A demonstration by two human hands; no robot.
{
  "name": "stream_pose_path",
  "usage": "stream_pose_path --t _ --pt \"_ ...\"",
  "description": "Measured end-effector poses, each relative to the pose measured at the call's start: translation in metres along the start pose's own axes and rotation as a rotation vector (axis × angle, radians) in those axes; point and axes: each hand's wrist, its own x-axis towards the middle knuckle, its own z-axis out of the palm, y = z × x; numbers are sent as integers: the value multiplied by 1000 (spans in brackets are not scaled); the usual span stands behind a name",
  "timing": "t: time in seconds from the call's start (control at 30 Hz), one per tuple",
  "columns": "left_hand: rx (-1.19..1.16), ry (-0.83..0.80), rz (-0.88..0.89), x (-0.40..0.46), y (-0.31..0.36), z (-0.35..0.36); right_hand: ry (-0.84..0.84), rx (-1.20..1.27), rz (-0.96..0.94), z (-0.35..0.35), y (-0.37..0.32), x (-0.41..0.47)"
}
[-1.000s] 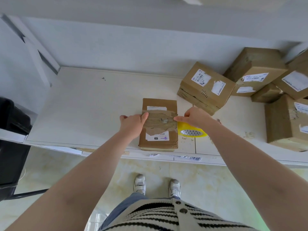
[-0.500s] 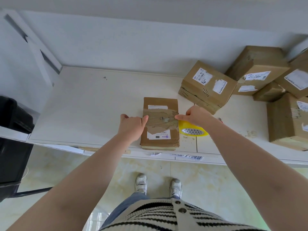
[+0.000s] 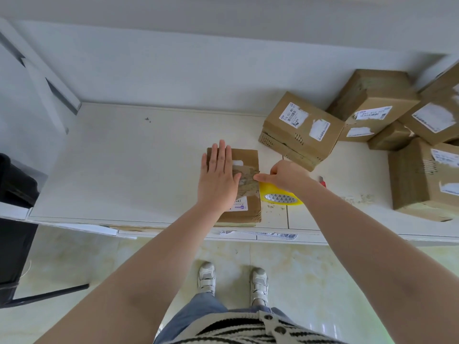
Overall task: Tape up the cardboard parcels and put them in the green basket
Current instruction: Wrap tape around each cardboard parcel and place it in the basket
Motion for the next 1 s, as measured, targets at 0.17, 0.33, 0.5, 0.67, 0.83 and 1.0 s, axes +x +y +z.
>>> stream_pose_path --t 0.17,0.33,0.5,0.67,0.83,1.0 --pt "-22 -22 -12 2 -1 -2 8 -16 -15 -2 -1 -1" --pt "-149 80 19 13 21 -16 7 -18 -13 -1 0 1" --pt "-31 4 19 7 25 2 22 -18 -13 0 0 2" --pt "-38 13 31 8 20 2 10 -10 -16 1 1 2" --pt "22 9 -63 1 -4 0 12 12 -3 2 2 3" --pt "74 -19 -121 -7 -29 -7 6 30 -11 1 3 3"
